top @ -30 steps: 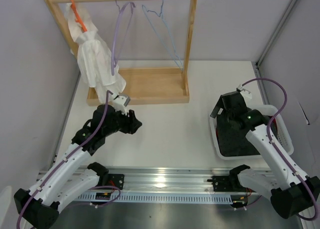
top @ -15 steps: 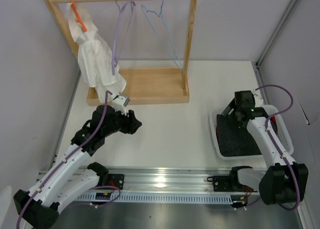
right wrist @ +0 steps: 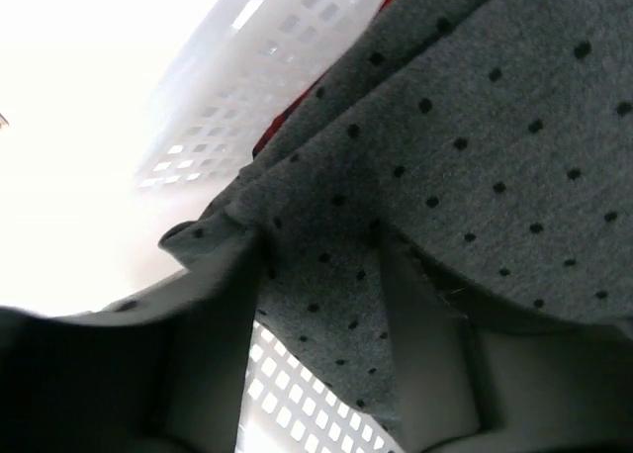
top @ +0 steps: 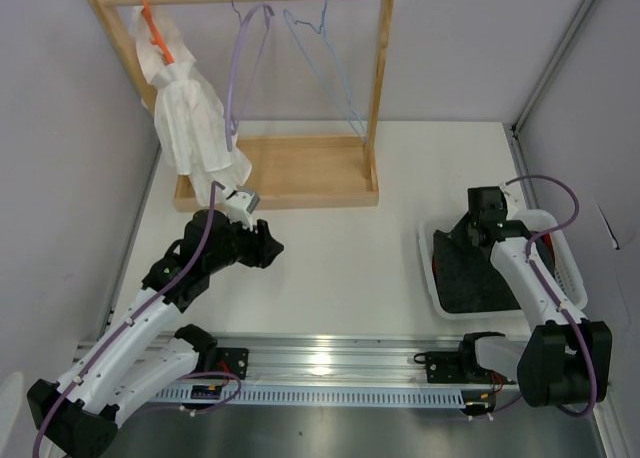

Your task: Place the skirt on the hanger

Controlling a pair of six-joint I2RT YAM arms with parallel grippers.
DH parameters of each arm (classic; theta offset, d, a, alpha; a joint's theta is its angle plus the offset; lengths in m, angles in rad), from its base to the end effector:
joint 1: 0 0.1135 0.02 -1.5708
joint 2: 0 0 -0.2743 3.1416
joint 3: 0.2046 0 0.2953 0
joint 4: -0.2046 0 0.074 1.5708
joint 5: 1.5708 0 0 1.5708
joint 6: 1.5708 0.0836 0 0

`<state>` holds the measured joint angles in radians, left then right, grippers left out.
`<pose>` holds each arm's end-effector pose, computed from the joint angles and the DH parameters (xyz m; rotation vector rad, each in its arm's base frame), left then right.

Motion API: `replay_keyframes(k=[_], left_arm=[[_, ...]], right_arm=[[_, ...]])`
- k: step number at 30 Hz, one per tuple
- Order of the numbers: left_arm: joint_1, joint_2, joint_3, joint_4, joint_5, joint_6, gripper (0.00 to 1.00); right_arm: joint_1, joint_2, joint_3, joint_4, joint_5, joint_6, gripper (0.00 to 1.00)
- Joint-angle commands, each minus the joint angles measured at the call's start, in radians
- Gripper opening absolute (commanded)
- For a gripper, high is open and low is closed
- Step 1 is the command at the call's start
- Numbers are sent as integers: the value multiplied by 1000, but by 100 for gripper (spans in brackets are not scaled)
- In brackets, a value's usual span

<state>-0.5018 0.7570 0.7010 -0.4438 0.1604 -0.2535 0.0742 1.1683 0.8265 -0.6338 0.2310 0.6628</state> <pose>0.2128 -0.1320 0.2706 0.3632 2.0932 -0.6228 0.2928 0.0026 0.1968 0.8125 2.3730 0.0056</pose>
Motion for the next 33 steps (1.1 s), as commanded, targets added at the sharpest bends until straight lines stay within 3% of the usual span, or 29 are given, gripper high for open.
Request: replay_keyframes(k=[1,3,8,18,33], left_arm=[[-7,-5,-3,28,8,-1,57],[-7,-2,-3,28,8,-1,57],[-7,-2,-1,31,11,-1,57],[-7,-12,-1,24,11,3,57],[-7,-11,-1,33,30,3,57]], right_arm=[[-5,-28,14,-7,2,1,40],[-8,-48,39,-24,20,-5,24],[-17,-96,97,-89,34,-17,0],[-31,-182,284,-222,83,-31,0],[27,-151,563,-287,11,-74,0]])
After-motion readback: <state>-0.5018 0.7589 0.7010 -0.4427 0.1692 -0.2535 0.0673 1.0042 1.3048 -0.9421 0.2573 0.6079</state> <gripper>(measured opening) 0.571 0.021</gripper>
